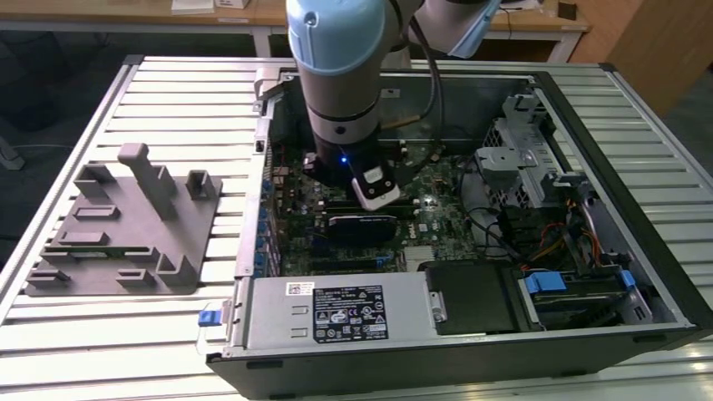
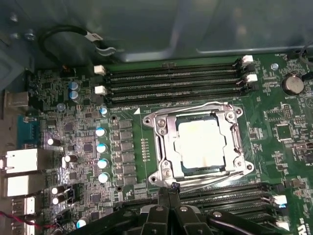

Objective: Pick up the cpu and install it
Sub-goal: 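Install the second cpu locking lever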

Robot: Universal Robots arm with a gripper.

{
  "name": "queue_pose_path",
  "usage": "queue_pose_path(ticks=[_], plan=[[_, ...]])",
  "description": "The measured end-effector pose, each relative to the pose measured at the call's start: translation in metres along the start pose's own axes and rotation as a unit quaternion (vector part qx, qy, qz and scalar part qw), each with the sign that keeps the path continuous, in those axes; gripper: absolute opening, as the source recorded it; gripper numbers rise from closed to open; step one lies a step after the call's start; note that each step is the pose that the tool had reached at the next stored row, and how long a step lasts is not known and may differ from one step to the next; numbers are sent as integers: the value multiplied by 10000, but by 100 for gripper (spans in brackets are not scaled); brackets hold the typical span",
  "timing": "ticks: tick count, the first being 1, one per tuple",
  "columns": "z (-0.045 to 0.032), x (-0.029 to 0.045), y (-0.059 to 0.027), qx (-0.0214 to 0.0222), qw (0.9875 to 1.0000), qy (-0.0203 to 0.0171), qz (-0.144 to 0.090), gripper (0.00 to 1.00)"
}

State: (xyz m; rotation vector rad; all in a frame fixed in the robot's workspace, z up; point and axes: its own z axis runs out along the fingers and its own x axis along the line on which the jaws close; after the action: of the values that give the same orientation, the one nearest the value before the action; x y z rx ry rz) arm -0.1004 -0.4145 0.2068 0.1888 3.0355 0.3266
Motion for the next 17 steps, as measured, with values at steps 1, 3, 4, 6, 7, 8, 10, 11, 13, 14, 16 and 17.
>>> queue_pose_path(ticks=[1,3,4,6,7,8,10,11,13,14,16,17], plan=[[3,1,-9,-44,10000,5,2,11],[8,4,-22,-101,9999,12,6,11],[11,5,-27,-115,9999,14,7,11],[17,6,-30,-119,9999,13,8,11],[20,6,-30,-119,9999,14,8,11],[24,6,-32,-119,9999,14,8,11],[33,7,-34,-125,9999,16,8,11],[39,7,-36,-139,9999,18,9,11],[56,8,-39,-170,9999,20,12,11],[62,8,-41,-189,9998,23,14,11],[72,9,-44,-240,9997,28,19,11],[77,9,-46,-263,9996,31,21,11]])
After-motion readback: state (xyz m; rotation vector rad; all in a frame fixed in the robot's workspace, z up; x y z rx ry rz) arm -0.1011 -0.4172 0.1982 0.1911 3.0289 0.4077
